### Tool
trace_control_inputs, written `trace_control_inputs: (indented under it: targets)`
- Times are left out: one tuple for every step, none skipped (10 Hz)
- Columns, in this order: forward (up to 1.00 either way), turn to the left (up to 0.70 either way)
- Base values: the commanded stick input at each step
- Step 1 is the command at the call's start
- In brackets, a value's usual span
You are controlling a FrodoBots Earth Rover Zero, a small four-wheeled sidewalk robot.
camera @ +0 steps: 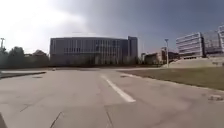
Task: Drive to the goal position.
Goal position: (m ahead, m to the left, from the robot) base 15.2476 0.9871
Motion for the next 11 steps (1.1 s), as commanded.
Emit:
trace_control_inputs:
  targets:
    - [0.70, 0.00]
    - [0.70, 0.00]
    - [0.70, 0.00]
    - [0.70, 0.00]
    - [0.70, 0.00]
    - [0.70, 0.00]
    - [0.70, 0.00]
    - [0.70, 0.00]
    - [0.70, 0.00]
    - [0.70, 0.00]
    - [0.70, 0.00]
